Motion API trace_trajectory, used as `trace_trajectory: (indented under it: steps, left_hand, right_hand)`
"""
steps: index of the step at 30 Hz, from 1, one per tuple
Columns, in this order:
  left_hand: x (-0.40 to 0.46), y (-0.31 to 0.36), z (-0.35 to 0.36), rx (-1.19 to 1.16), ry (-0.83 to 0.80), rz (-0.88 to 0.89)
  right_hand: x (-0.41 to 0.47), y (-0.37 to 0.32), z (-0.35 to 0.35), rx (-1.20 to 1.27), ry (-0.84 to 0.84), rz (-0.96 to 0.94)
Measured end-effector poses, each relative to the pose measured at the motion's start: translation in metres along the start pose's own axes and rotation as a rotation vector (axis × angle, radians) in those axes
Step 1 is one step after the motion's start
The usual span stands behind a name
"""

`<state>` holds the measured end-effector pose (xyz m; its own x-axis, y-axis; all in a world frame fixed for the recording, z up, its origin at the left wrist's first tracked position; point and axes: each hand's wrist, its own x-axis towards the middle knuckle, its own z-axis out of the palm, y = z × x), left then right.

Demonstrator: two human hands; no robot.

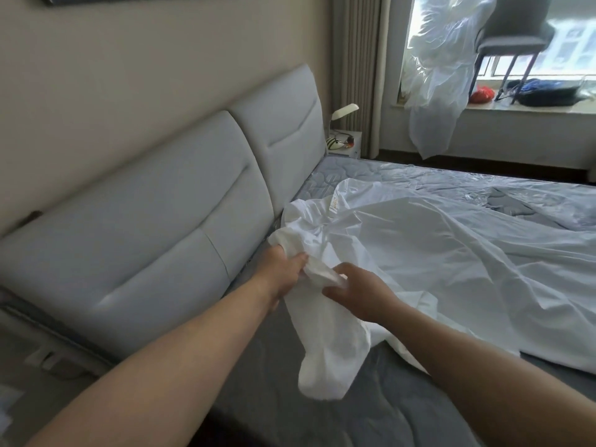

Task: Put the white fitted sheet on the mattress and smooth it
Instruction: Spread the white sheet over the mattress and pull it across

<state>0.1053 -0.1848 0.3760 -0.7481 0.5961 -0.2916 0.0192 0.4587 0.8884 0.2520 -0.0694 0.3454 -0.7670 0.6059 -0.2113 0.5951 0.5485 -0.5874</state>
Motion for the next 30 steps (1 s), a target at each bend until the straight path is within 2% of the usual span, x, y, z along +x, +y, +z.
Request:
trace_trajectory:
  steps: [3,6,7,8,10,11,12,16,20,23,26,30]
  left_hand:
    - [0.002,-0.012,-0.027,0.136,0.039,-0.023]
    - [-0.008,-0.024,-0.051,0.465,0.130,-0.031]
    - [-0.014,-0.029,-0.057,0.487,0.058,-0.026]
    - [-0.025,-0.036,-0.065,0.457,-0.083,-0.025]
    - [-0.047,-0.055,-0.079,0.335,-0.445,-0.114]
    - [-0.055,-0.067,-0.087,0.270,-0.552,-0.152]
    - [-0.057,-0.079,-0.095,0.229,-0.578,-0.181]
    - [-0.052,-0.115,-0.130,0.098,-0.500,-0.065]
    - [-0.043,-0.144,-0.170,-0.024,-0.208,-0.084]
    - [-0.039,-0.161,-0.200,-0.134,0.002,-0.193]
    - [-0.041,-0.170,-0.237,-0.254,0.094,-0.196]
    - [-0.045,-0.178,-0.291,-0.462,0.193,-0.125]
  right_hand:
    - [-0.004,-0.029,0.017,-0.002,-0.016,0.035]
    - [-0.010,-0.068,0.045,0.448,-0.089,0.179]
    - [-0.009,-0.079,0.055,0.573,-0.096,0.226]
    - [-0.008,-0.092,0.067,0.656,-0.093,0.264]
    - [-0.010,-0.115,0.089,0.802,-0.110,0.318]
    - [-0.011,-0.128,0.100,0.874,-0.125,0.361]
    - [-0.013,-0.138,0.107,0.912,-0.129,0.395]
    - [-0.012,-0.174,0.137,0.956,-0.171,0.360]
    - [-0.005,-0.206,0.161,1.007,-0.320,0.275]
    - [0.004,-0.214,0.180,0.878,-0.385,0.207]
    - [0.005,-0.206,0.201,0.602,-0.479,0.074]
    - [0.006,-0.177,0.242,-0.117,-0.654,-0.140]
